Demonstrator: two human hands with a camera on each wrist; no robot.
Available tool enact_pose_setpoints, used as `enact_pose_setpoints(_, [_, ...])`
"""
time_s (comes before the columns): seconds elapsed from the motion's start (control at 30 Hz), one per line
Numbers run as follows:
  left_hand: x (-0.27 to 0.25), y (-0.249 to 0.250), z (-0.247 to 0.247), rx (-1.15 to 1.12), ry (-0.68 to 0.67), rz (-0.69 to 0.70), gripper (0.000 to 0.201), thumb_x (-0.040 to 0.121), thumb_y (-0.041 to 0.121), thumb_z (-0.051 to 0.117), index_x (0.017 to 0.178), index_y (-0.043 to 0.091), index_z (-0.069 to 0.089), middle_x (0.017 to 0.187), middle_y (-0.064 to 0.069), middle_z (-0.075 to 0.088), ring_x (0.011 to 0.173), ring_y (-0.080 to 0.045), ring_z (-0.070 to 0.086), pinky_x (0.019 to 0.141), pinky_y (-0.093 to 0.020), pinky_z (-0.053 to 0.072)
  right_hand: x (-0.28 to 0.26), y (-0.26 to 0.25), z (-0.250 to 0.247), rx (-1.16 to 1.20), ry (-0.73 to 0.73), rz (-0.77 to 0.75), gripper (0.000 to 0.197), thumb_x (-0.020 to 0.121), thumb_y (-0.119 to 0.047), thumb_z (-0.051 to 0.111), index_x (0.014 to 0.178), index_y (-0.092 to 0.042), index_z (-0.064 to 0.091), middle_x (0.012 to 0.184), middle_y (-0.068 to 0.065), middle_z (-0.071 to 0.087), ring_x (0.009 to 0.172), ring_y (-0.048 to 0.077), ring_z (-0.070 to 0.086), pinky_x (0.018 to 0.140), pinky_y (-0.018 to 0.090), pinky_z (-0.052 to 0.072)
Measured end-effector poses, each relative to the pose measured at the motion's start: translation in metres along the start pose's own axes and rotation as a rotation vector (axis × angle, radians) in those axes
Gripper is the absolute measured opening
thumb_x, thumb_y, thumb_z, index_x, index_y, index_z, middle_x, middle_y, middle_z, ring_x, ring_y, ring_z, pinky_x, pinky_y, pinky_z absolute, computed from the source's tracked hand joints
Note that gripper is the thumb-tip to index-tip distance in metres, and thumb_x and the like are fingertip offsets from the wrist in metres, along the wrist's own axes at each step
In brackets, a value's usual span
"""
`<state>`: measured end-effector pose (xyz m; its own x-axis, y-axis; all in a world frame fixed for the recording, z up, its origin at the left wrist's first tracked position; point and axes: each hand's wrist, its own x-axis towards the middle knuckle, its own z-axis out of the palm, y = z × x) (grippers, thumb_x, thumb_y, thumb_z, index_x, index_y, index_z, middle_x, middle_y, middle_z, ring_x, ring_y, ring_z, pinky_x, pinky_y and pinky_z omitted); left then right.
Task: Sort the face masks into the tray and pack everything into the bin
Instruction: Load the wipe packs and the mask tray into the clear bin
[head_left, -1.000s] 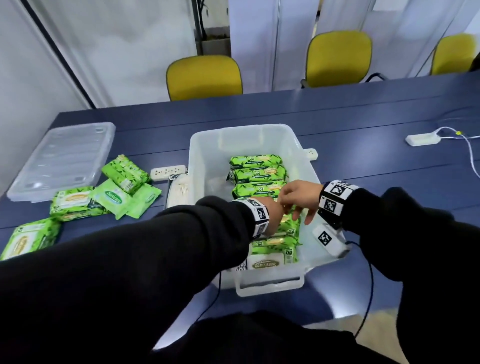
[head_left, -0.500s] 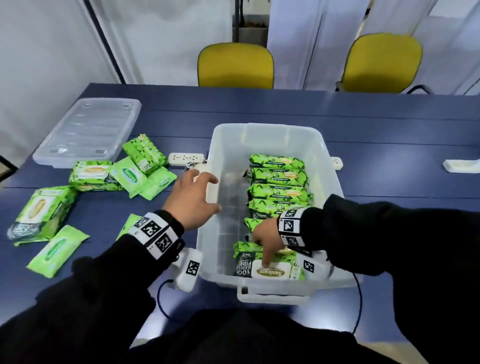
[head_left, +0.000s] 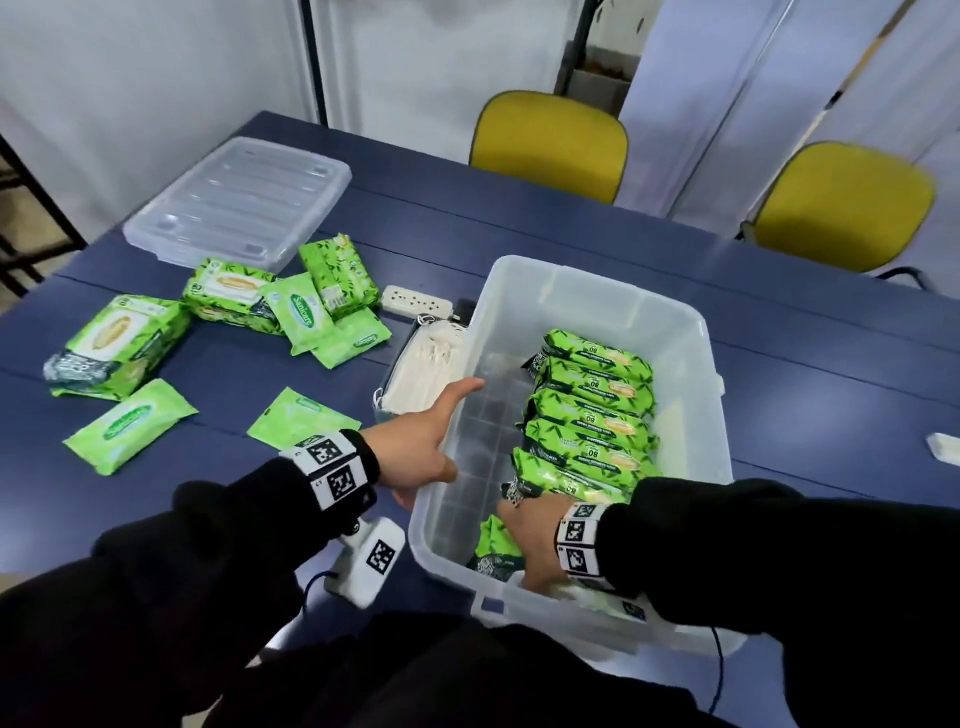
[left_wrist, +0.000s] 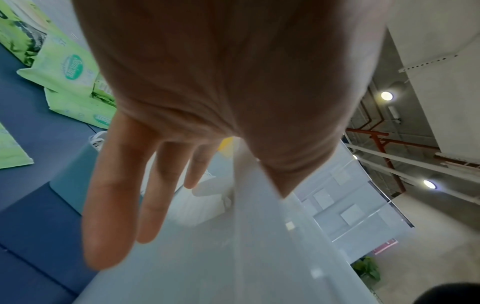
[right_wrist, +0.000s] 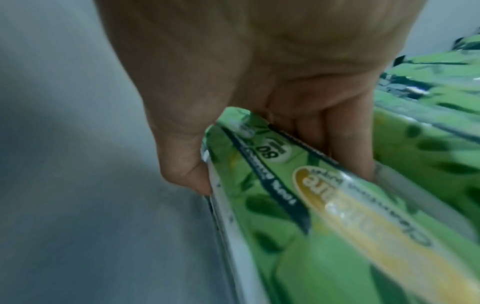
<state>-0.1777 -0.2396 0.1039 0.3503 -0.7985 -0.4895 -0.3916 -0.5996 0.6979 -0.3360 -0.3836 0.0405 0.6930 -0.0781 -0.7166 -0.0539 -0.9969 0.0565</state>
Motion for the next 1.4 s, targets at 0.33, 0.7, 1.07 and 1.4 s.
enact_pose_setpoints(0.33, [-0.002,0.013,0.002,0.095,-0.073,-0.015,0.095,0.093,0.007,0.058,0.155,0.045,-0.003,0.064,-0.013,0.057,0.037,-0.019,0.056,0.051,-0.042,0.059,-0.016,0.036,0.009,-0.185,0.2,0.068,0.093,0.07,-0.053,0.085,0.133,-0.018,0.026,0.089,0.004,0.059,0.077,0.026,0.063,0.067,0.039,0.057])
enact_pose_setpoints(0.7, [-0.005,0.013,0.002,0.14,-0.048,-0.024,0.097,0.092,0.006,0.057,0.157,0.042,-0.006,0.057,-0.008,0.058,0.031,-0.015,0.053,0.055,-0.047,0.061,0.018,0.009,0.005,-0.588,-0.03,-0.081,0.041,0.099,-0.041,0.058,0.134,-0.018,0.059,0.117,0.012,0.067,0.123,0.032,0.056,0.118,0.053,0.021])
enact_pose_setpoints(1.07, [0.004,0.013,0.008,0.162,-0.045,-0.038,0.1,0.09,0.008,0.059,0.154,0.048,-0.007,0.069,-0.016,0.063,0.037,-0.02,0.054,0.047,-0.045,0.06,-0.007,0.019,0.002,-0.378,0.141,-0.322,0.068,0.074,-0.054,0.076,0.13,-0.021,0.055,0.133,0.014,0.053,0.124,0.032,0.049,0.106,0.054,0.04])
enact_pose_setpoints(1.4, [0.001,0.015,0.007,0.165,-0.041,-0.057,0.098,0.093,0.008,0.059,0.154,0.045,-0.008,0.062,-0.013,0.062,0.034,-0.019,0.054,0.045,-0.038,0.056,-0.014,0.044,0.013,0.714,-0.656,0.173,0.051,0.103,-0.04,0.05,0.144,-0.009,0.05,0.11,0.013,0.069,0.084,0.027,0.065,0.08,0.049,0.059])
